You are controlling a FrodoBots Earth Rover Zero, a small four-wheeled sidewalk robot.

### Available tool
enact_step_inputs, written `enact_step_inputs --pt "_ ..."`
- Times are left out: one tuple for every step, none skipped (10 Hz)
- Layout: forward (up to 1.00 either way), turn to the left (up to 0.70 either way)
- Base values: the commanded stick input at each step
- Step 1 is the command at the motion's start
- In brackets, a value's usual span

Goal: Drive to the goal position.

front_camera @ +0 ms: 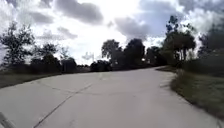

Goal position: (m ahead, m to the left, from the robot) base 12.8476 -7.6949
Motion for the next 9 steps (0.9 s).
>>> enact_step_inputs --pt "1.0 0.0" --pt "1.0 0.0" --pt "1.0 0.0" --pt "1.0 0.0" --pt "1.0 0.0" --pt "1.0 0.0" --pt "1.0 0.0" --pt "1.0 0.0" --pt "1.0 0.0"
